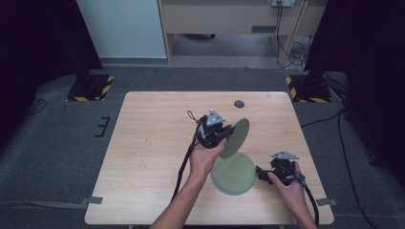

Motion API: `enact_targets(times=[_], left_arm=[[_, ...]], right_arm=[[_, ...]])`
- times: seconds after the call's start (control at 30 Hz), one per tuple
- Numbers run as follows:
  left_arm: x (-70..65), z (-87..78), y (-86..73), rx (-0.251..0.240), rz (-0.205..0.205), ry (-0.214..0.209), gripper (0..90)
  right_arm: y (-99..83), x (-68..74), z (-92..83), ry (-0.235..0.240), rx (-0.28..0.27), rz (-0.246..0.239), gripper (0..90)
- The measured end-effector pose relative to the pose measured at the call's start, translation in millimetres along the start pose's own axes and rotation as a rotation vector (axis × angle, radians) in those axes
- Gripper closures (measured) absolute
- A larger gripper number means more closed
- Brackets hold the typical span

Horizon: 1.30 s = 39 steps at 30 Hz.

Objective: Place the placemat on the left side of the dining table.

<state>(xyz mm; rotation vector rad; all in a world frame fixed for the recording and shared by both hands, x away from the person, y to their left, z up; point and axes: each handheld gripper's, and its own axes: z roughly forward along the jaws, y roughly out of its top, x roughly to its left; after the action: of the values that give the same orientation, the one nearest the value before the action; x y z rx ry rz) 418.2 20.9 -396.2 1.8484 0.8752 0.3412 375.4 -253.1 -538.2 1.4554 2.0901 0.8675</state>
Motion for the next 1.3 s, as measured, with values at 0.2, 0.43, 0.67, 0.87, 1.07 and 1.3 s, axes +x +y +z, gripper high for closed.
enact_targets(times=[0.2, 0.43, 0.67, 0.87, 1.07, 1.3], left_arm=[[9.0, -3.4, 0.7, 0.005, 0.0, 0.035, 85.7], [16.6, -9.7, 2.3, -0.01, -0.006, 0.052, 85.7], [21.0, -13.7, 2.9, -0.02, -0.001, 0.062, 85.7], [26.5, -19.8, 3.5, -0.023, -0.005, 0.079, 85.7], [30.1, -24.9, 1.9, -0.017, 0.0, 0.093, 85.7], [36.3, -30.8, 1.1, -0.017, -0.004, 0.115, 85.7]], right_arm=[[-0.2, -0.5, 0.5, 0.0, -0.001, 0.002, 3.2], [-0.2, -0.3, 0.7, 0.001, -0.001, 0.002, 2.9], [-0.1, -0.4, 0.8, 0.002, 0.0, 0.003, 2.8], [0.1, -0.4, 0.9, 0.002, 0.003, 0.007, 2.3], [0.2, -0.8, 1.2, 0.0, 0.005, 0.008, 1.6], [0.3, -0.8, 1.4, -0.001, 0.006, 0.011, 1.4]])
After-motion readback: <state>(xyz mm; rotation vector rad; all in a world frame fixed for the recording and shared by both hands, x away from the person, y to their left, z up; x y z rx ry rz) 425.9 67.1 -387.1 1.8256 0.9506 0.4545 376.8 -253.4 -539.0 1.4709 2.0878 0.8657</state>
